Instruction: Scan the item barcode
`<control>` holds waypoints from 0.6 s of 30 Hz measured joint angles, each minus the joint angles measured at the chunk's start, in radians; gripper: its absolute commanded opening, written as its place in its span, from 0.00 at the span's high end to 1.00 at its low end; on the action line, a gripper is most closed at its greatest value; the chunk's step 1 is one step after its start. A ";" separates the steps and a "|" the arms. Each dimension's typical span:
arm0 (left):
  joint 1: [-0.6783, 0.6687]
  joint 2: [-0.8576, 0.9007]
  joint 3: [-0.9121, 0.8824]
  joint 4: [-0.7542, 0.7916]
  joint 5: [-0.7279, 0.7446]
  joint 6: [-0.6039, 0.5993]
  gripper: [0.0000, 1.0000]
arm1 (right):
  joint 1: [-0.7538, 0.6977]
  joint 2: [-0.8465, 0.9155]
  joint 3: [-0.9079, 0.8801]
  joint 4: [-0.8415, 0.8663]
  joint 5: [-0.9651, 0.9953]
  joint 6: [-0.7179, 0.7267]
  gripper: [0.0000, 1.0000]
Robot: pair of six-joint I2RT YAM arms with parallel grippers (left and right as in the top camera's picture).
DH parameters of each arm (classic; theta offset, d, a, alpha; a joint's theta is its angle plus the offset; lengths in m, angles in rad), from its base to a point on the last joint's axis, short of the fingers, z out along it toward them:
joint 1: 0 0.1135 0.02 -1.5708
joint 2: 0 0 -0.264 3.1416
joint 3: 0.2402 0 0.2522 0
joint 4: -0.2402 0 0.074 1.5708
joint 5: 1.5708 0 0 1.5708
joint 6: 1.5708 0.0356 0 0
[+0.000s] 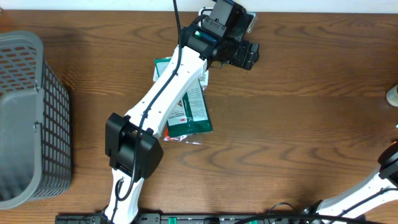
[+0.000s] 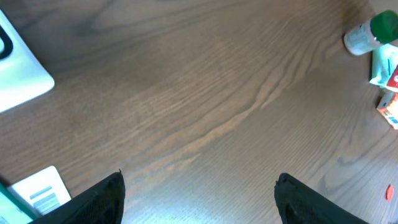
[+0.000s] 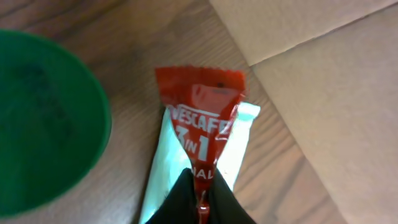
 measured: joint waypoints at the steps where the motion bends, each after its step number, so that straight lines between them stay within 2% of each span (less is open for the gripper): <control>1: 0.000 0.000 0.000 -0.005 0.000 0.000 0.23 | 0.000 0.004 -0.001 0.010 -0.002 0.002 0.87; 6: 0.000 0.000 0.000 -0.011 0.000 0.000 0.23 | 0.000 0.026 -0.003 0.075 -0.033 0.011 0.84; 10: 0.000 0.000 0.000 -0.011 0.000 0.000 0.23 | 0.000 0.047 -0.003 0.091 -0.062 0.020 0.64; 14: 0.000 0.000 0.000 -0.012 0.000 0.000 0.23 | 0.000 0.059 -0.005 0.096 -0.073 0.023 0.50; 18: 0.000 0.000 0.000 -0.013 0.000 0.000 0.22 | 0.000 0.060 -0.005 0.092 -0.078 0.023 0.42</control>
